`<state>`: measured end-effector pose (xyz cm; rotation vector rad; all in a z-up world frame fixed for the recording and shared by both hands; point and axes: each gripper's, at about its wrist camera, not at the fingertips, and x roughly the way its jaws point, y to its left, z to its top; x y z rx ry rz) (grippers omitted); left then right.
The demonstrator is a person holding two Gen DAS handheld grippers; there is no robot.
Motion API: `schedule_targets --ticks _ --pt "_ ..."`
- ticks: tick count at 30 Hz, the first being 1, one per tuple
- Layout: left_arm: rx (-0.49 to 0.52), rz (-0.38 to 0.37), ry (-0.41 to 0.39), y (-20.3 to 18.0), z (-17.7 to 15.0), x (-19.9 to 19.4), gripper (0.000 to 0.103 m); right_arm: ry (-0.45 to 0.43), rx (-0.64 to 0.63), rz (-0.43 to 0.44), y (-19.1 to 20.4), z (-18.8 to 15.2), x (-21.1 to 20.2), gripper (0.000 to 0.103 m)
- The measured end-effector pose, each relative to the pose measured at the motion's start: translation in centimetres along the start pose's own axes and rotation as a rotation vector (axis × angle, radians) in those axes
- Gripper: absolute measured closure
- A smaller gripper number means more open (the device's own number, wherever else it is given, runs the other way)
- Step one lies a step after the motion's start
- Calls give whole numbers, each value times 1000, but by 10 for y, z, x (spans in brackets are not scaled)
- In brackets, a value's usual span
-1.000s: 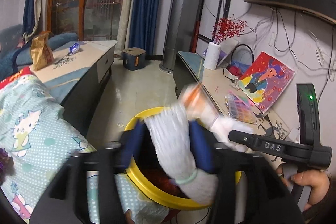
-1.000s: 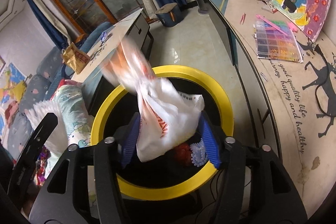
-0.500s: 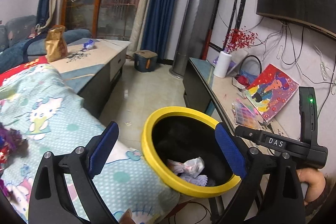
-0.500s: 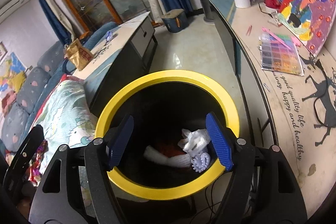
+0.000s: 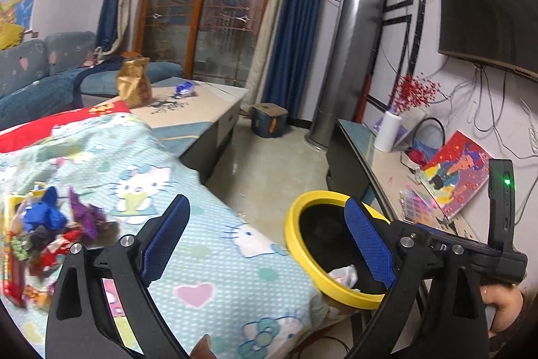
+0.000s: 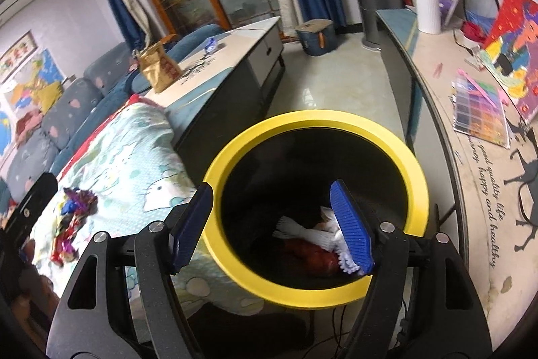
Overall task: Collect trash
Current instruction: 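Move both open grippers back toward the candy wrappers and red tube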
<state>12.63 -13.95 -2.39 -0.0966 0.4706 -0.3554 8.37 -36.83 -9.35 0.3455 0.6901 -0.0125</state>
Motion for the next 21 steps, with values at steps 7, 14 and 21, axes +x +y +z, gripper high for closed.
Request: schedule_targets --ticks 7,14,21 --pt "-31 48 -26 23 3 -16 13 -10 -57 35 21 -2 -5 38" --pt "-58 91 -45 42 5 -30 13 -22 -135 85 49 -5 -11 38" --pt "-78 145 -62 61 5 -44 13 -12 -208 137 80 -12 -14 38"
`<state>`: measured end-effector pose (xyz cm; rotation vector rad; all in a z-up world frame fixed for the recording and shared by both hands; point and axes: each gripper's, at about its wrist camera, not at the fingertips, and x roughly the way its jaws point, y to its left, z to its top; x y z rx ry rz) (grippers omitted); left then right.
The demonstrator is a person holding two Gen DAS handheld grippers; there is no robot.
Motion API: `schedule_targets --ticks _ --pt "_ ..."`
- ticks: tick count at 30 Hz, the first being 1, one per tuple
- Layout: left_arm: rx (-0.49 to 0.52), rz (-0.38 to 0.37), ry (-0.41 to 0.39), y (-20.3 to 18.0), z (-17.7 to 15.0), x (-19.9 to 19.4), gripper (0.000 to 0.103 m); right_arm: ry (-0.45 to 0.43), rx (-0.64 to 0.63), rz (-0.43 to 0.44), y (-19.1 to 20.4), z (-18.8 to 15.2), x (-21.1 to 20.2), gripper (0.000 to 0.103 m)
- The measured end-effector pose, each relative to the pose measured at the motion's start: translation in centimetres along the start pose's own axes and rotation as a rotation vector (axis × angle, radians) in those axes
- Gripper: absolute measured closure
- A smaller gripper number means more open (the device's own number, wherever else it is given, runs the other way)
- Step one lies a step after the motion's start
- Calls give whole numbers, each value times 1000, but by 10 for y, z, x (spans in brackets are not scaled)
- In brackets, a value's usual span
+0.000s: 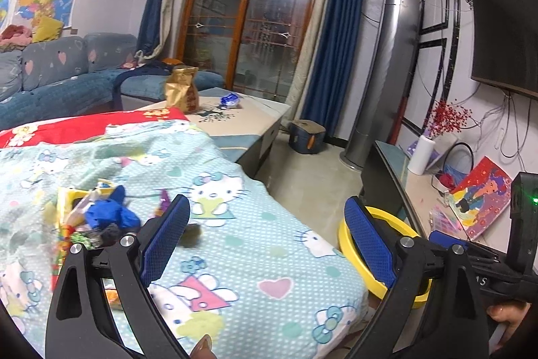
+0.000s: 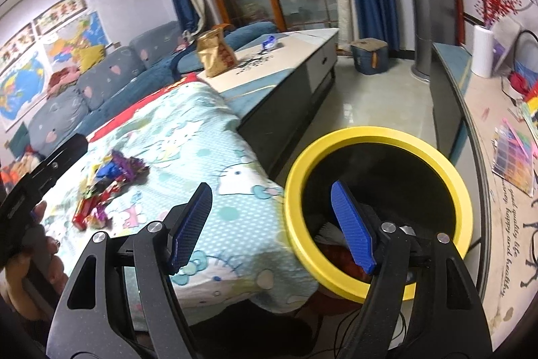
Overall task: Collect trash
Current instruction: 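Move both open grippers back toward the candy wrappers and red tube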
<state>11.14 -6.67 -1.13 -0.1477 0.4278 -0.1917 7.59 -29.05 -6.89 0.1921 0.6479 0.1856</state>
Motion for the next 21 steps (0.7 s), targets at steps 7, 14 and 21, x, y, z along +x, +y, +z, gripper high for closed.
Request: schedule_targets --ticks 7,14,21 --pt "-20 47 -13 22 -1 -11 13 13 -76 58 33 0 4 38" --pt "-47 102 -30 50 -1 -25 13 21 -143 110 67 2 7 38" --pt "-80 162 -36 82 -2 -39 13 29 -202 165 100 4 10 38"
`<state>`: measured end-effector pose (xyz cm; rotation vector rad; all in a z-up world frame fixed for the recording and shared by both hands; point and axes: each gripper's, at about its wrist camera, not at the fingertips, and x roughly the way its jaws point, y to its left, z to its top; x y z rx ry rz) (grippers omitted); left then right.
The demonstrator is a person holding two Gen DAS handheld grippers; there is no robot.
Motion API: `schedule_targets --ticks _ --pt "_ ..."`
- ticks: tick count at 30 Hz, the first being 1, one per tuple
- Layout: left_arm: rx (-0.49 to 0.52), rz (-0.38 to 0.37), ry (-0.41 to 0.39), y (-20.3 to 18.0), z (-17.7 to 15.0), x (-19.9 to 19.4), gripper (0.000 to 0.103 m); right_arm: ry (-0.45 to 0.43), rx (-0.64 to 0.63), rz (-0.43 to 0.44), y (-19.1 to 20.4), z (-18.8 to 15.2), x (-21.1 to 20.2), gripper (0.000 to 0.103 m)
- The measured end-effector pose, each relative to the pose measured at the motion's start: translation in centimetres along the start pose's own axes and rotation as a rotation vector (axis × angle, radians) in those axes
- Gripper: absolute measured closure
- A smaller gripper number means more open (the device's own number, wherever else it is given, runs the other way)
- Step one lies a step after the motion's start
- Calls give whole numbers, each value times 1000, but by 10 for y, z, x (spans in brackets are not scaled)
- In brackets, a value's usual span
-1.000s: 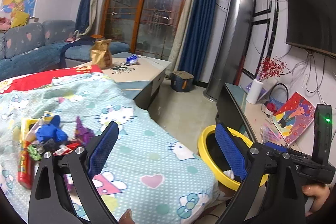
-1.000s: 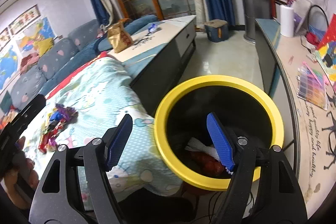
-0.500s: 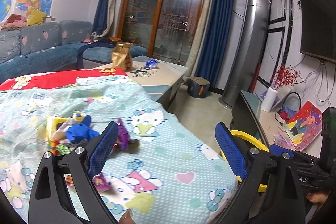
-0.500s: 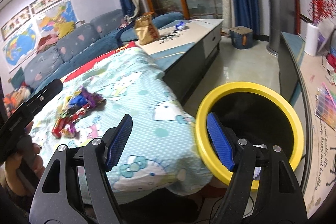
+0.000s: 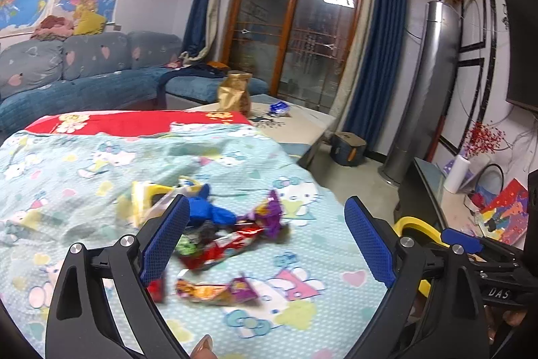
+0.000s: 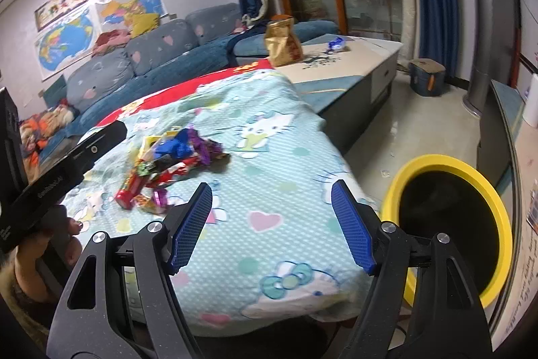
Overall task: Collect trash
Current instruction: 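Move both open grippers back toward the candy wrappers and red tube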
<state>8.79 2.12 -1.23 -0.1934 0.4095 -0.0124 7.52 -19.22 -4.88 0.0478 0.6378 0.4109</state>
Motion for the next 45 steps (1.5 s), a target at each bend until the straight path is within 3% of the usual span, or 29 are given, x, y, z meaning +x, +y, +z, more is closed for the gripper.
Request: schedule_targets --ticks 15,23,31,34,41,45 --pt "-64 111 4 58 -3 -15 13 12 -97 84 57 14 25 38" --pt "-112 153 70 90 -11 -10 13 19 -133 106 78 30 54 38" --pt "-167 130 172 113 -27 5 36 37 -157 108 92 43 86 39" --pt "-193 101 211 118 -32 12 48 61 -165 102 96 47 105 45" --pt "-229 35 279 116 -44 30 54 103 -161 84 95 48 129 70" --pt "-237 27 299 115 -48 36 62 114 -145 85 92 48 137 75"
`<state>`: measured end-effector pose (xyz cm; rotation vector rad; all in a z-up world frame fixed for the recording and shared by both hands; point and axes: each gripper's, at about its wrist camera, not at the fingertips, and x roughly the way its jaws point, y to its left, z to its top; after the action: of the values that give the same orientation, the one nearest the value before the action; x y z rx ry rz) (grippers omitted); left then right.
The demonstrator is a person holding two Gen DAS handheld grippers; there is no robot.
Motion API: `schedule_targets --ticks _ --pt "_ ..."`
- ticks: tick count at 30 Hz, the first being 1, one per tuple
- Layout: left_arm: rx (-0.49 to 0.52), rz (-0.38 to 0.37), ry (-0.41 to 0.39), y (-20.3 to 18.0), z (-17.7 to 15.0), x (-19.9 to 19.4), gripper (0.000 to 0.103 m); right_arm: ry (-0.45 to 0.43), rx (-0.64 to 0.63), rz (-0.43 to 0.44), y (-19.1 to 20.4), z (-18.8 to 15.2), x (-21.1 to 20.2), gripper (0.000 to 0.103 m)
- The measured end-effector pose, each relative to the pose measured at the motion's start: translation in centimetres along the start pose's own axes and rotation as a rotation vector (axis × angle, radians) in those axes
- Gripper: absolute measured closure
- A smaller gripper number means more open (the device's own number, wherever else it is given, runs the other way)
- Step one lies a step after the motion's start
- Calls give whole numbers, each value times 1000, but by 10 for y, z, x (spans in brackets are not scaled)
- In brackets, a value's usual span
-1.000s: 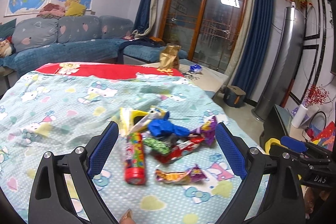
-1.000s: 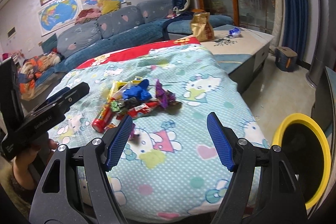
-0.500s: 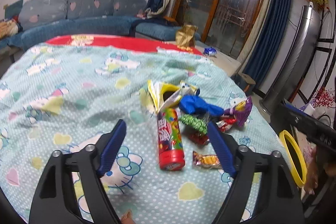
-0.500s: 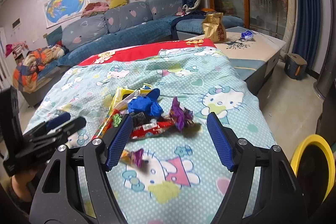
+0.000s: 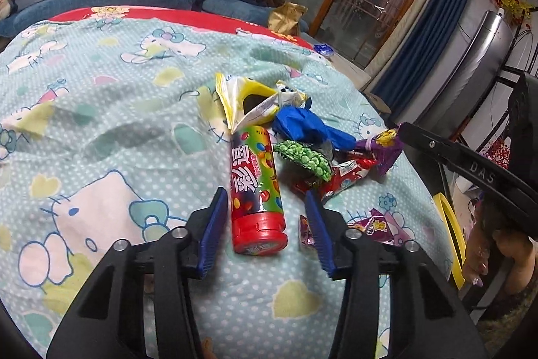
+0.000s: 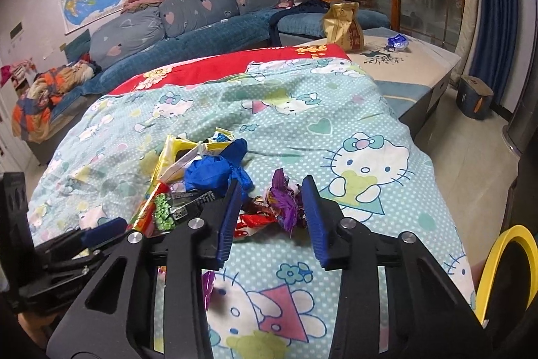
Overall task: Collect trash
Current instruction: 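Move both open grippers back toward the candy wrappers and red tube, then grasp the red candy tube with the left gripper while the right grasps a purple wrapper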
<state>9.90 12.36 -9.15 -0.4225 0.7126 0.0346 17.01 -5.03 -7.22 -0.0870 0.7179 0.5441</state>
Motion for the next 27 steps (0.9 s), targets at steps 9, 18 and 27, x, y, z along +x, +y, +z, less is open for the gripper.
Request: schedule_targets --ticks 9,18,27 --pt "-19 -7 28 4 -2 8 70 12 -6 14 -4 -8 1 93" --pt "-24 -24 13 6 -3 -2 71 -8 40 35 -14 -20 -22 96" --pt "-7 -22 -63 1 7 -29 71 -47 57 37 -18 -26 -47 96"
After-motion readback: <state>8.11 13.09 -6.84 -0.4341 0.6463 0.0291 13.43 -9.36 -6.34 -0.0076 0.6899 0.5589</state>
